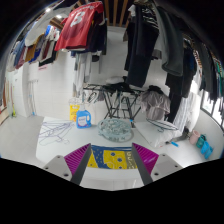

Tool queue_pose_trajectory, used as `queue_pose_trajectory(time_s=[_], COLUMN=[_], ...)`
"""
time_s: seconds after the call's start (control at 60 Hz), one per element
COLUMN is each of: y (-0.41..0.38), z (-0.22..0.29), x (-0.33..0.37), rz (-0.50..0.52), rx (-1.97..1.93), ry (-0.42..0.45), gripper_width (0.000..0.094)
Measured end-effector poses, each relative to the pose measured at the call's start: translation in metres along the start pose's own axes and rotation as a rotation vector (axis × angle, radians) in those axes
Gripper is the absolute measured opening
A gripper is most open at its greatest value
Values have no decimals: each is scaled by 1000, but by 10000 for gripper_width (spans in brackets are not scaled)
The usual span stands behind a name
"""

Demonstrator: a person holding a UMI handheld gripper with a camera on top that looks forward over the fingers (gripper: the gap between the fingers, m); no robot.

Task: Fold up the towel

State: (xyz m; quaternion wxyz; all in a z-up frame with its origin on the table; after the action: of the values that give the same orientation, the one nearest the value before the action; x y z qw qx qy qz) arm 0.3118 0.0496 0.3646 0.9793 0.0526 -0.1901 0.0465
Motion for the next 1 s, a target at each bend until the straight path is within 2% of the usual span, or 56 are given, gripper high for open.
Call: queue_pose_trajectory(time_s=[0.65, 0.85, 1.0], y=[-79, -110, -122], z=[-93, -122, -139], x=[-62, -92, -135], rz=[62, 72, 57], rx=[-29, -54, -68], ry=[-134, -136, -103], gripper_width=[853, 852, 856])
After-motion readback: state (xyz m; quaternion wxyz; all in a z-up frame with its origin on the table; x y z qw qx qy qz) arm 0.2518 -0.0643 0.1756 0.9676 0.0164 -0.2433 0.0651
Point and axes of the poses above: the point between the fingertips, and its own axes, seen from behind it with the camera up: y to the right, z up, x backward, against the way the camera looks, the point moved 8 cm from there along x, backward, against the way the camera looks, and after that the axes turned 5 degrees about z, right-handed, at the moved point
